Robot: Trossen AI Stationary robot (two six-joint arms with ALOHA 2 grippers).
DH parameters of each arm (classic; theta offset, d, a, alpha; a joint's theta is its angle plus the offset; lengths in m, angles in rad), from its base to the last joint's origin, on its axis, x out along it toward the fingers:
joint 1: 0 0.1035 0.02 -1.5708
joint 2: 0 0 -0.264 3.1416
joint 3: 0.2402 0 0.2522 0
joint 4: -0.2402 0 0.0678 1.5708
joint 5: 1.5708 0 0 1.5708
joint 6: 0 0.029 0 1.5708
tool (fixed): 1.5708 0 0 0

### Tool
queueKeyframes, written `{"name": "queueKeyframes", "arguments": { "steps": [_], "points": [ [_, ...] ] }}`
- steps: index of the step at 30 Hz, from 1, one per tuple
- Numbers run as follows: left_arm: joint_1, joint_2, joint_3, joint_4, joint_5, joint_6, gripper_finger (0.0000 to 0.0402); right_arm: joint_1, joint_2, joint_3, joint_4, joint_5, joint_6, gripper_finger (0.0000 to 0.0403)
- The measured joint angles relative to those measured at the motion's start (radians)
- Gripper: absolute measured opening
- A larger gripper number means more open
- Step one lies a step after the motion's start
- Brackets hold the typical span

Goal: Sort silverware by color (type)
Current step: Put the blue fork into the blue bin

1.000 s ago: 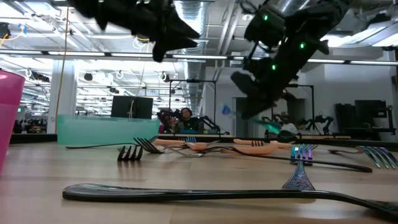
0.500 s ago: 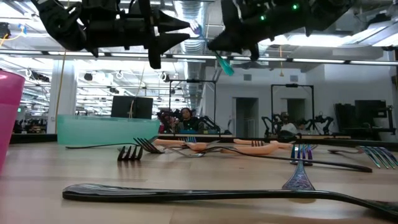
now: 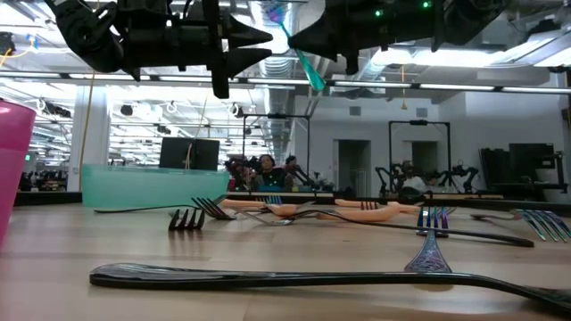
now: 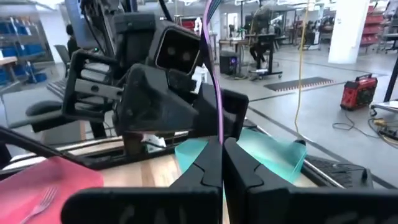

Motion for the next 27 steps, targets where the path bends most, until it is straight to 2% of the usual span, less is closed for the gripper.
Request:
{"name": "queueKeyframes", "arguments": {
  "steps": [7, 14, 27],
  "points": [
    [-0.016, 0.006, 0.044, 0.009, 0.146, 0.090, 0.0116, 0.000, 0.000, 0.000, 0.046, -0.073, -0.008, 0.0021],
    [-0.041, 0.006, 0.097, -0.007, 0.120, 0.198, 0.0116, 0.005, 0.000, 0.000, 0.052, -0.075, -0.022, 0.0021],
    [-0.041, 0.006, 0.105, -0.003, 0.088, 0.183, 0.0116, 0.011, 0.000, 0.000, 0.061, -0.089, -0.030, 0.0022]
  ]
}}
